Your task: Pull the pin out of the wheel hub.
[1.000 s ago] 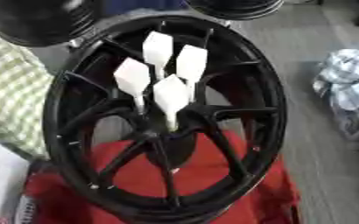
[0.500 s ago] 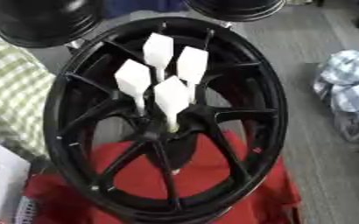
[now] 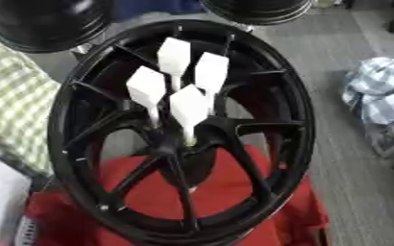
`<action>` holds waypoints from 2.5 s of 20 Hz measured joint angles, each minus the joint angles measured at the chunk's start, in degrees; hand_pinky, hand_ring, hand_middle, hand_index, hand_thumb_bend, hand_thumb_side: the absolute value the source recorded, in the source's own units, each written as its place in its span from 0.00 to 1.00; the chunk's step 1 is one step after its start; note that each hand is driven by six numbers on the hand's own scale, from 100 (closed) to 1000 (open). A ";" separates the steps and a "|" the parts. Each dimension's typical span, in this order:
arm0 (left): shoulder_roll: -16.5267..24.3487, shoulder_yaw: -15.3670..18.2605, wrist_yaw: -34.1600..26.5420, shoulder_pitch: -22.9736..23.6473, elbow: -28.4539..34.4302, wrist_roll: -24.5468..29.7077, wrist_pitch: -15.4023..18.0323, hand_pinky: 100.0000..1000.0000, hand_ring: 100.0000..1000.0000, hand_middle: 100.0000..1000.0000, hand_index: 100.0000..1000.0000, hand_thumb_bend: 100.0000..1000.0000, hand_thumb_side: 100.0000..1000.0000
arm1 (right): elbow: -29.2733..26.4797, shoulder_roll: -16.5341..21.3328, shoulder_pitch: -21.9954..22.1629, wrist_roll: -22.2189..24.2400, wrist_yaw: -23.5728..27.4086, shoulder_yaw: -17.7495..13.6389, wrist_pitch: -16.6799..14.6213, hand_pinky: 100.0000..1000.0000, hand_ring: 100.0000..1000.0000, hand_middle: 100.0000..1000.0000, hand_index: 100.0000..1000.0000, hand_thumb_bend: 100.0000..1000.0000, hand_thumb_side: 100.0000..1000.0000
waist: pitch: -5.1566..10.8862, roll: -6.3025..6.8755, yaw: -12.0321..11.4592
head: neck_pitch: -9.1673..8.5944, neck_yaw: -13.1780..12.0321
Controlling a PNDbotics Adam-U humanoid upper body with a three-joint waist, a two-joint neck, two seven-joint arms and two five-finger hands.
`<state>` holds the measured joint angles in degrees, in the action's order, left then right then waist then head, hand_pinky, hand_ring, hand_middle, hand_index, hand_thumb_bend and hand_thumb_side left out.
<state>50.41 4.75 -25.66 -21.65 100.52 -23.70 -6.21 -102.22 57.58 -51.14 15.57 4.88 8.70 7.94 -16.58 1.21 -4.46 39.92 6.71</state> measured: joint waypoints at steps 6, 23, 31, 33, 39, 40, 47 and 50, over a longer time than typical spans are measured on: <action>0.15 -0.01 0.18 0.00 0.09 0.19 -0.19 0.77 0.71 0.74 0.81 0.88 0.55 | -1.89 -0.53 -4.96 15.86 -3.38 3.46 -5.23 0.86 0.78 0.74 0.80 0.38 0.41 | -0.30 -0.33 -0.28 | -0.55 0.50; 0.51 -0.32 0.20 0.18 0.42 0.83 -0.75 0.77 0.71 0.74 0.81 0.87 0.55 | -1.79 -6.85 -13.90 36.25 -6.96 15.48 -6.83 0.86 0.79 0.77 0.82 0.39 0.38 | -0.22 -1.02 -0.17 | -0.76 0.98; 0.51 -0.34 0.20 0.47 0.42 1.05 -0.75 0.77 0.71 0.74 0.81 0.86 0.56 | -2.37 -6.98 -13.58 36.38 -6.40 17.43 -7.16 0.86 0.77 0.77 0.82 0.42 0.33 | 0.08 -1.36 -0.19 | -0.60 0.88; 0.51 -0.34 0.20 0.47 0.42 1.08 -0.73 0.77 0.71 0.74 0.81 0.86 0.55 | -2.93 -6.91 -12.88 36.43 -5.85 17.79 -7.34 0.86 0.76 0.77 0.82 0.42 0.33 | 0.09 -1.36 -0.27 | -0.18 0.81; 0.50 -0.35 0.18 0.47 0.42 1.10 -0.74 0.77 0.71 0.74 0.81 0.86 0.55 | -4.81 -6.08 -10.37 36.47 -4.14 17.76 -7.21 0.79 0.70 0.78 0.82 0.43 0.31 | 0.09 -1.38 -0.58 | 0.71 0.33; 0.50 -0.36 0.17 0.46 0.42 1.10 -0.75 0.77 0.71 0.74 0.81 0.86 0.56 | -5.12 -5.79 -9.94 36.48 -3.84 17.72 -7.00 0.79 0.69 0.78 0.82 0.43 0.31 | 0.09 -1.38 -0.59 | 0.91 0.24; 0.45 -0.69 0.15 0.38 0.42 1.42 -0.90 0.77 0.71 0.74 0.81 0.85 0.56 | -6.02 -5.29 -8.75 36.45 -1.68 17.31 -5.43 0.77 0.67 0.75 0.80 0.44 0.28 | 0.09 -1.38 -0.69 | 2.74 0.10; 0.44 -0.69 0.08 0.32 0.41 1.43 -0.90 0.77 0.71 0.74 0.80 0.85 0.56 | -6.03 -5.28 -8.24 36.48 -1.25 16.96 -5.03 0.77 0.66 0.74 0.79 0.44 0.27 | 0.08 -1.37 -0.69 | 2.92 0.10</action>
<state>50.85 4.06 -25.58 -21.34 100.94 -22.26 -7.11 -108.26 52.29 -59.38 52.05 3.63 25.66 2.91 -16.49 -0.16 -5.15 42.84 6.81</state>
